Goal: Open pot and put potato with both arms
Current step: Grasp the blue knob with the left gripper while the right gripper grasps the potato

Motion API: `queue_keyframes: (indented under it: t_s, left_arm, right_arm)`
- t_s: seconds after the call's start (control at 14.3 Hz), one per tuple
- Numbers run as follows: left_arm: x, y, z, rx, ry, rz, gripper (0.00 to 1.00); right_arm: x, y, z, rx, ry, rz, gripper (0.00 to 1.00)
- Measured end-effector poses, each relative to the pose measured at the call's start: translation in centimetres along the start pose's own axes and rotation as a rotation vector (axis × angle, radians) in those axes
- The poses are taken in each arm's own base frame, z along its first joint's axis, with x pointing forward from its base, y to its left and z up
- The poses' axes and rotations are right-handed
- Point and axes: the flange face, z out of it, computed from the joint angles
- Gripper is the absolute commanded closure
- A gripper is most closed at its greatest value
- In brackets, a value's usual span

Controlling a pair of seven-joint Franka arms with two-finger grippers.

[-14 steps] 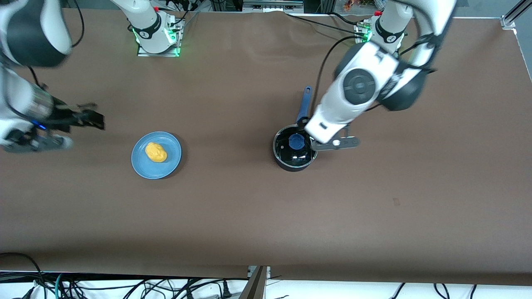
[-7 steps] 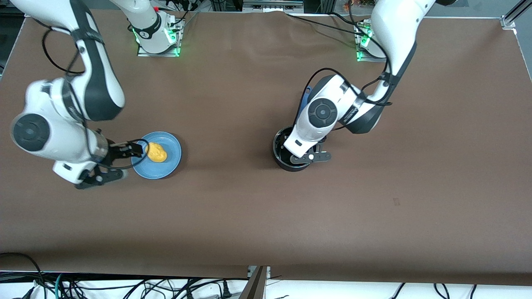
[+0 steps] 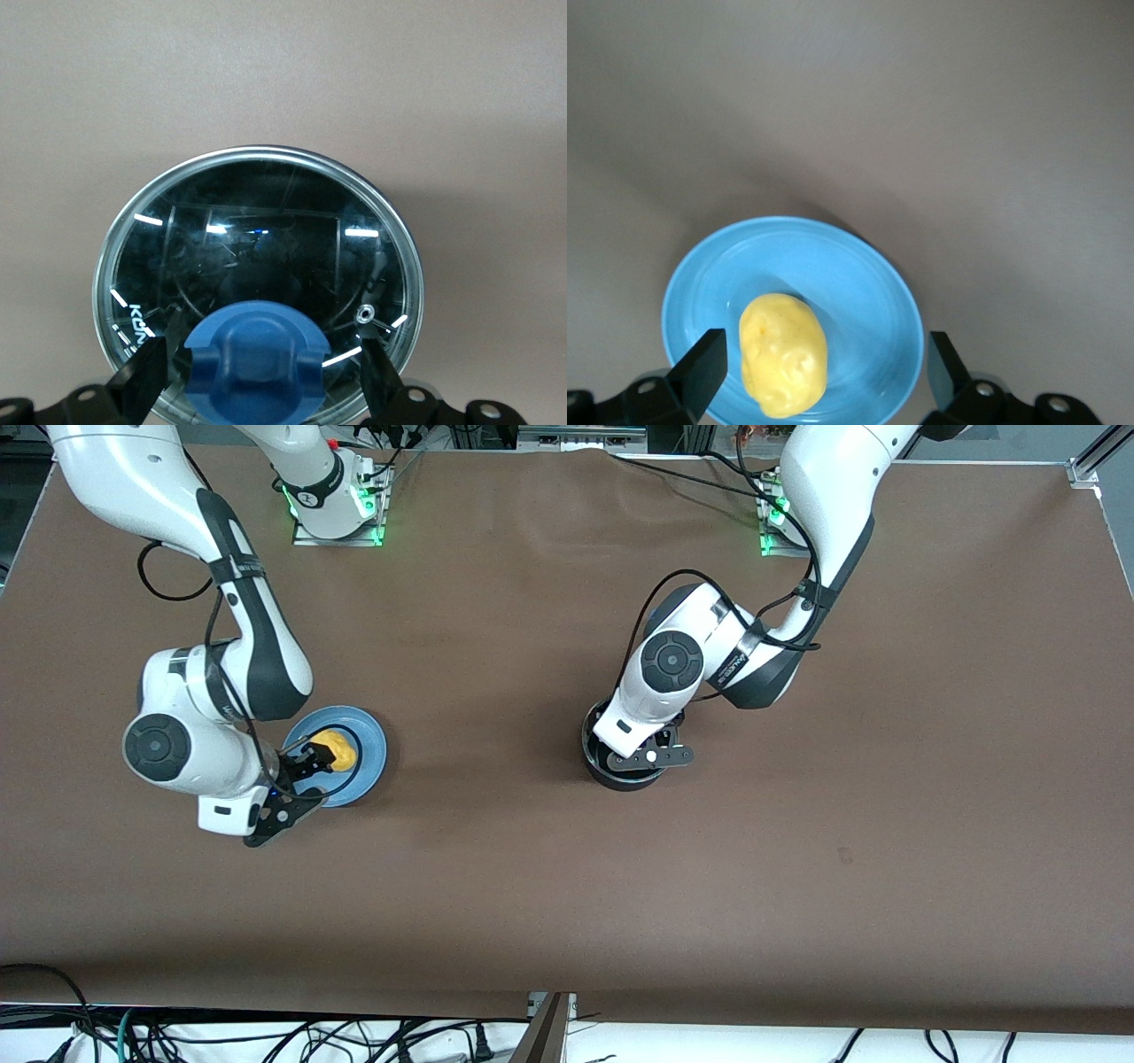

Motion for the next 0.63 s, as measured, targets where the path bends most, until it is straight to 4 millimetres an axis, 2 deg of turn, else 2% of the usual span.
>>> queue_keyframes:
  t_s: [0.14,0.49,0.63]
  left_arm:
    - [0.0,0.0,-0.1,-0.002,0.002,0.000,0.65]
    - [0.1,0.1,-0.6,-0.003,0.007,0.001,0.67]
    - [-0.1,-0.1,-2.1,0.011,0.000,0.001,0.67]
  right_arm:
    - [-0.6,-0.5,1.9,0.005,-0.006,-0.073,0.00]
    - [-1.7,-2.8,5.6,0.009,0.003,-0.174,0.00]
    - [-2.5,-3.6,6.8,0.004,0.010,-0.193,0.00]
